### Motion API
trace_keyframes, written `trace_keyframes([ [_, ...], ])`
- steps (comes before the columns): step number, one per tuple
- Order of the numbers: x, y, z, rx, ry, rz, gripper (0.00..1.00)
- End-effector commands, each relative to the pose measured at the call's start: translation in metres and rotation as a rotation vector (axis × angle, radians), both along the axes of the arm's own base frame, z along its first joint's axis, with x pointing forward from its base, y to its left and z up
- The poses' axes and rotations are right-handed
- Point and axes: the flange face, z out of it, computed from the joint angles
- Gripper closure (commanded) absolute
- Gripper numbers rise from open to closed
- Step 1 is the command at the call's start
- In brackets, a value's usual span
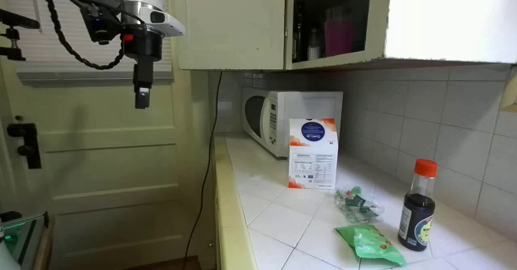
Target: Close the cabinet
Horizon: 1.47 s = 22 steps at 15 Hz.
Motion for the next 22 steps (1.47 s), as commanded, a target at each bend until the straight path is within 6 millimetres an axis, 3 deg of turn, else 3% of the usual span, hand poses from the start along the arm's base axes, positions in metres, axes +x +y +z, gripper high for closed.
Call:
trace_keyframes([
  [1, 0.0, 0.0, 0.0, 0.0, 0.001, 0.0, 0.0],
  [10, -0.003, 0.006, 0.008, -0.004, -0.065, -0.021, 0.0],
  [13, -0.016, 0.019, 0.029, -0.013, -0.163, -0.016, 0.0],
  [18, -0.058, 0.061, 0.074, -0.085, -0.333, 0.052, 0.0],
  [22, -0.075, 0.09, 0.106, -0.13, -0.471, 0.065, 0.0],
])
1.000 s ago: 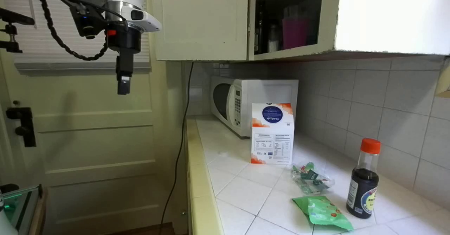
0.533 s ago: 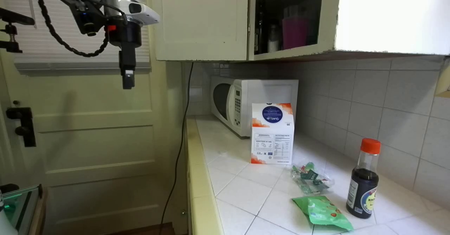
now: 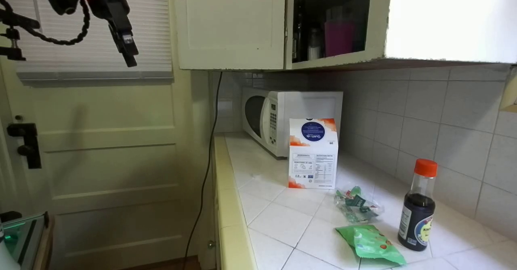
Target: Close the cabinet
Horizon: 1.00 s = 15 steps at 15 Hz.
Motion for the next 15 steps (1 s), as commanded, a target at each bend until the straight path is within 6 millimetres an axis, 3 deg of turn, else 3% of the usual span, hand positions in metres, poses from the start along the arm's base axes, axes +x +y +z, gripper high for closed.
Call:
trace_keyframes([
  [1, -0.017, 0.019, 0.014, -0.023, -0.123, 0.002, 0.0],
  [10, -0.029, 0.059, 0.052, 0.02, -0.512, 0.217, 0.0],
  [12, -0.028, 0.069, 0.056, 0.039, -0.545, 0.24, 0.0],
  [15, -0.024, 0.067, 0.062, 0.006, -0.525, 0.235, 0.0],
])
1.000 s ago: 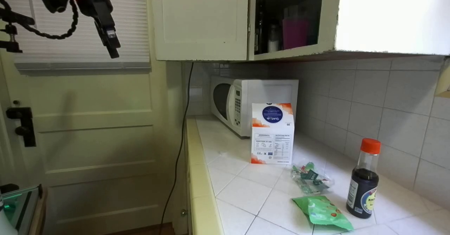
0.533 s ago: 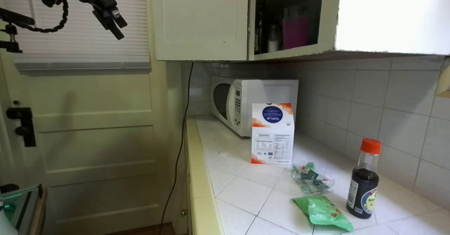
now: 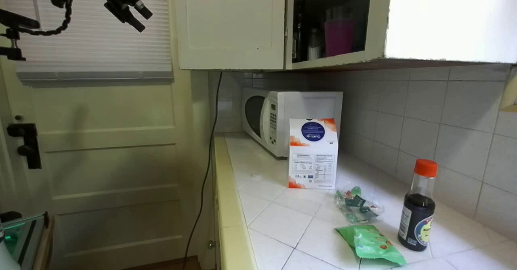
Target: Close the cabinet
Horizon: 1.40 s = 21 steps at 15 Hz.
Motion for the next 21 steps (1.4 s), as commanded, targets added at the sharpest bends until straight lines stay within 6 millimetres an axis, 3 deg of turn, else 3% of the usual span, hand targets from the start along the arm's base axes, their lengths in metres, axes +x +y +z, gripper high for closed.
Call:
trace_keyframes([
  [1, 0.0, 0.001, 0.0, -0.002, 0.0, 0.001, 0.0],
  [7, 0.006, 0.008, 0.007, 0.003, -0.074, 0.042, 0.0],
  [13, 0.022, 0.054, 0.015, 0.003, -0.181, 0.128, 0.0],
  [16, 0.04, 0.074, 0.014, -0.033, -0.203, 0.152, 0.0],
  [21, 0.075, 0.087, 0.022, -0.05, -0.215, 0.179, 0.0],
])
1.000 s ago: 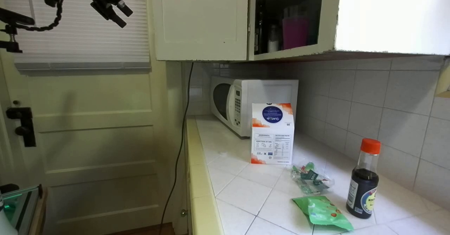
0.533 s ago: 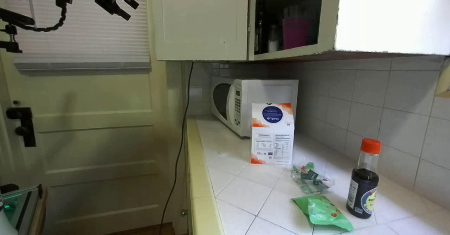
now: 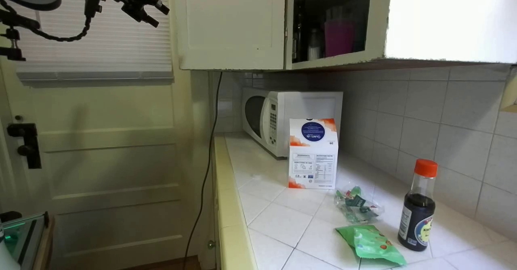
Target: Close the cabinet
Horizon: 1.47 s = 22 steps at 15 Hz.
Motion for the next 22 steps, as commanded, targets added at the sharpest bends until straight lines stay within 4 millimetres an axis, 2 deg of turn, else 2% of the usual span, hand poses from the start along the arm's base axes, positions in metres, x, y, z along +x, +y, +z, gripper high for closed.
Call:
trace_keyframes([
  [1, 0.033, 0.011, 0.007, 0.002, 0.001, 0.016, 0.0],
  [6, 0.055, 0.039, 0.012, 0.015, 0.057, 0.082, 0.0],
  [15, 0.068, 0.06, 0.021, 0.063, -0.021, -0.086, 0.0],
  [22, 0.076, 0.077, 0.014, 0.031, -0.064, -0.211, 0.0],
])
